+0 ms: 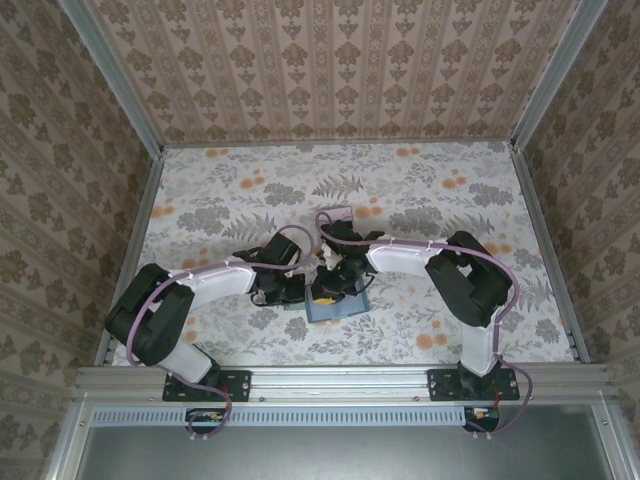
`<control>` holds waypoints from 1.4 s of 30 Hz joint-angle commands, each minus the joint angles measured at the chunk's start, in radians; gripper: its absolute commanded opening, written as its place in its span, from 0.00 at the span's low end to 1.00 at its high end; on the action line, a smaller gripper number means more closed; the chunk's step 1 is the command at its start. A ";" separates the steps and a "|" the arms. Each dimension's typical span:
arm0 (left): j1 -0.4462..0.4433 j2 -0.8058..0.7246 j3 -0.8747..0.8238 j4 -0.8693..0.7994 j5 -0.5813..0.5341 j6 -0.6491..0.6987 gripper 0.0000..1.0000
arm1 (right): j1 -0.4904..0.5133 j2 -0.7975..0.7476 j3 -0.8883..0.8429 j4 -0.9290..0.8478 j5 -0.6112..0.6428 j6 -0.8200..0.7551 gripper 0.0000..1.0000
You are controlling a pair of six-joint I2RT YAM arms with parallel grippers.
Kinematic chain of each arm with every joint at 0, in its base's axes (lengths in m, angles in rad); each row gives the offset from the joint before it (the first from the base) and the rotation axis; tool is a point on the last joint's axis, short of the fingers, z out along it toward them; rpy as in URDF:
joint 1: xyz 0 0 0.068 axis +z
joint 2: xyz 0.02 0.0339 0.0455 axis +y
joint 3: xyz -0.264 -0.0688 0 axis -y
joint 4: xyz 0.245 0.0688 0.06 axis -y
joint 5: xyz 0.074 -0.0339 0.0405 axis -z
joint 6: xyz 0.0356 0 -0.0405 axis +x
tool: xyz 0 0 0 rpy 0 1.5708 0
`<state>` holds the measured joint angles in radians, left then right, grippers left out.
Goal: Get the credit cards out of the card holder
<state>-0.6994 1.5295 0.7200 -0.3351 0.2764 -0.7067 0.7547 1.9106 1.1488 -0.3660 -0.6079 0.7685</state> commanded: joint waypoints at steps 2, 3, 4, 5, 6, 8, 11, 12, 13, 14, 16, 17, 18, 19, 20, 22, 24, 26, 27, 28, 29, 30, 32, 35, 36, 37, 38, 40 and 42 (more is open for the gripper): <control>-0.003 0.007 -0.036 -0.018 -0.002 -0.009 0.06 | 0.010 0.038 0.040 -0.075 0.032 0.001 0.20; -0.004 0.005 -0.037 -0.015 0.000 -0.008 0.06 | 0.010 0.043 0.044 -0.095 0.050 -0.011 0.20; -0.004 0.002 -0.040 -0.016 0.000 -0.008 0.06 | 0.010 0.046 0.045 -0.111 0.067 -0.019 0.21; -0.003 0.000 -0.042 -0.015 -0.002 -0.008 0.06 | 0.010 0.047 0.046 -0.125 0.083 -0.025 0.22; -0.005 -0.002 -0.044 -0.014 -0.002 -0.008 0.06 | 0.010 0.046 0.050 -0.145 0.105 -0.035 0.23; -0.003 -0.005 -0.048 -0.015 -0.003 -0.005 0.06 | 0.012 0.041 0.058 -0.193 0.153 -0.054 0.24; -0.002 -0.008 -0.051 -0.015 -0.003 -0.004 0.06 | 0.014 0.025 0.069 -0.249 0.210 -0.075 0.25; -0.002 -0.010 -0.051 -0.017 -0.003 -0.004 0.06 | 0.013 0.017 0.071 -0.253 0.217 -0.077 0.25; -0.002 -0.011 -0.050 -0.018 -0.003 -0.003 0.06 | 0.014 0.010 0.072 -0.254 0.218 -0.077 0.25; -0.003 -0.011 -0.048 -0.019 -0.003 -0.002 0.06 | 0.013 0.005 0.074 -0.255 0.217 -0.077 0.25; -0.001 -0.014 -0.043 -0.024 -0.005 0.001 0.06 | 0.014 -0.017 0.073 -0.232 0.197 -0.074 0.26; -0.001 -0.015 -0.039 -0.025 -0.008 0.002 0.06 | 0.013 -0.030 0.070 -0.211 0.183 -0.069 0.26; 0.001 -0.017 -0.033 -0.028 -0.011 0.003 0.07 | 0.013 -0.046 0.066 -0.190 0.171 -0.067 0.27; 0.003 -0.021 -0.025 -0.031 -0.017 0.005 0.07 | 0.011 -0.059 0.065 -0.176 0.166 -0.072 0.29; 0.007 -0.025 -0.017 -0.035 -0.025 0.010 0.07 | 0.008 -0.071 0.067 -0.174 0.170 -0.079 0.30; 0.018 -0.038 0.005 -0.041 -0.043 0.018 0.09 | -0.010 -0.097 0.067 -0.177 0.200 -0.098 0.33; 0.030 -0.058 0.021 -0.047 -0.068 0.025 0.11 | -0.033 -0.117 0.068 -0.194 0.226 -0.121 0.37; 0.050 -0.082 0.032 -0.051 -0.096 0.041 0.14 | -0.070 -0.147 0.065 -0.208 0.262 -0.149 0.45; 0.064 -0.093 0.036 -0.057 -0.114 0.053 0.16 | -0.091 -0.164 0.062 -0.215 0.285 -0.164 0.52; 0.079 -0.109 0.039 -0.061 -0.135 0.066 0.18 | -0.114 -0.182 0.059 -0.221 0.307 -0.182 0.59; 0.093 -0.120 0.041 -0.066 -0.155 0.079 0.22 | -0.136 -0.197 0.054 -0.223 0.327 -0.197 0.66; 0.112 -0.131 0.042 -0.069 -0.175 0.093 0.27 | -0.160 -0.217 0.048 -0.223 0.350 -0.214 0.83; 0.148 -0.148 0.043 -0.074 -0.209 0.122 0.44 | -0.208 -0.246 0.039 -0.223 0.384 -0.247 1.00; 0.204 -0.167 0.052 -0.080 -0.260 0.167 0.63 | -0.284 -0.282 0.034 -0.221 0.451 -0.311 1.00; 0.220 -0.170 0.057 -0.080 -0.278 0.182 0.86 | -0.308 -0.290 0.034 -0.224 0.482 -0.333 1.00; 0.236 -0.172 0.064 -0.082 -0.296 0.201 0.99 | -0.332 -0.298 0.034 -0.221 0.513 -0.358 1.00; 0.238 -0.173 0.071 -0.085 -0.318 0.214 1.00 | -0.354 -0.304 0.033 -0.216 0.541 -0.378 1.00; 0.295 -0.175 0.087 -0.094 -0.377 0.251 1.00 | -0.395 -0.324 0.023 -0.184 0.617 -0.433 1.00; 0.333 -0.175 0.100 -0.095 -0.427 0.282 1.00 | -0.423 -0.343 -0.003 -0.117 0.716 -0.495 1.00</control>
<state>-0.4072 1.3785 0.7822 -0.3981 -0.0360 -0.5091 0.3538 1.6093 1.1812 -0.5335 -0.0647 0.3912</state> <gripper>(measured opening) 0.996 0.999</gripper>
